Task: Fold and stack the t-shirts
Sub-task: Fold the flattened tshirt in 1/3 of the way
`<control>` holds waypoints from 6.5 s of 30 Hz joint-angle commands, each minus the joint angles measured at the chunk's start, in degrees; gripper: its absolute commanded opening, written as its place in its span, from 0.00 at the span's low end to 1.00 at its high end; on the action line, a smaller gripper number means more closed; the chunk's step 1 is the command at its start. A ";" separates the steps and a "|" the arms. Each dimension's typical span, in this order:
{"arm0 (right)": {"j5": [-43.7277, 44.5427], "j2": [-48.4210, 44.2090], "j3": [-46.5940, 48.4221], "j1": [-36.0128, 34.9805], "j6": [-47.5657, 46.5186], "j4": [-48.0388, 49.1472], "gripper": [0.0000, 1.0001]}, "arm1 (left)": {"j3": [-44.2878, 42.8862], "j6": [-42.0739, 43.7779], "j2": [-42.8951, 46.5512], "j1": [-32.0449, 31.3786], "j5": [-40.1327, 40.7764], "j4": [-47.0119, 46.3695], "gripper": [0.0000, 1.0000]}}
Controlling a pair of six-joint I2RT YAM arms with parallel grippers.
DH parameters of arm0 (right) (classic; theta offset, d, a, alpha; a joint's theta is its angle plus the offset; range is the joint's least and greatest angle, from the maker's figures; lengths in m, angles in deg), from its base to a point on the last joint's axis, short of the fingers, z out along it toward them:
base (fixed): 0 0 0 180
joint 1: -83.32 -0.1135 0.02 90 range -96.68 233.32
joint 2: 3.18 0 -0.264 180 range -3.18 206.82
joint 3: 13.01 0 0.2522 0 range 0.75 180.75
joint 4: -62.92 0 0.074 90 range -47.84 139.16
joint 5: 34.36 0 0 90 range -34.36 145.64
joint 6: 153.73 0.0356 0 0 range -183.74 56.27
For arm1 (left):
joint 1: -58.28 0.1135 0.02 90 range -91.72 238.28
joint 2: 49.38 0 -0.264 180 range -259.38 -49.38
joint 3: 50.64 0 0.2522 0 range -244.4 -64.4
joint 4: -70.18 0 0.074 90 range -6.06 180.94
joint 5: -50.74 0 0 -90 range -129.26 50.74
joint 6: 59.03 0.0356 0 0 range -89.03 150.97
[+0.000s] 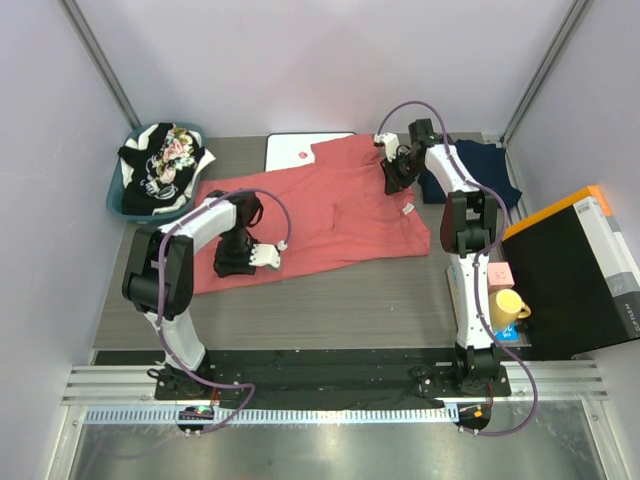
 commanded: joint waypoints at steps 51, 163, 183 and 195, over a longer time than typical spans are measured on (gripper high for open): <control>8.91 -45.23 -53.60 -3.01 -52.23 2.91 0.49 | 6.99 -3.44 10.22 -4.19 -0.74 -3.78 0.66; 17.17 -47.45 -53.04 -11.71 -51.81 -2.37 0.48 | 34.77 -0.71 34.50 -8.85 -6.37 -21.00 0.61; 16.29 -41.82 -43.28 -11.28 -48.30 -0.35 0.47 | 28.45 2.36 17.79 -4.19 -4.78 -8.22 0.00; 16.56 -38.92 -40.29 -10.13 -41.02 4.04 0.48 | 22.39 4.04 15.50 -3.66 -7.07 6.33 0.50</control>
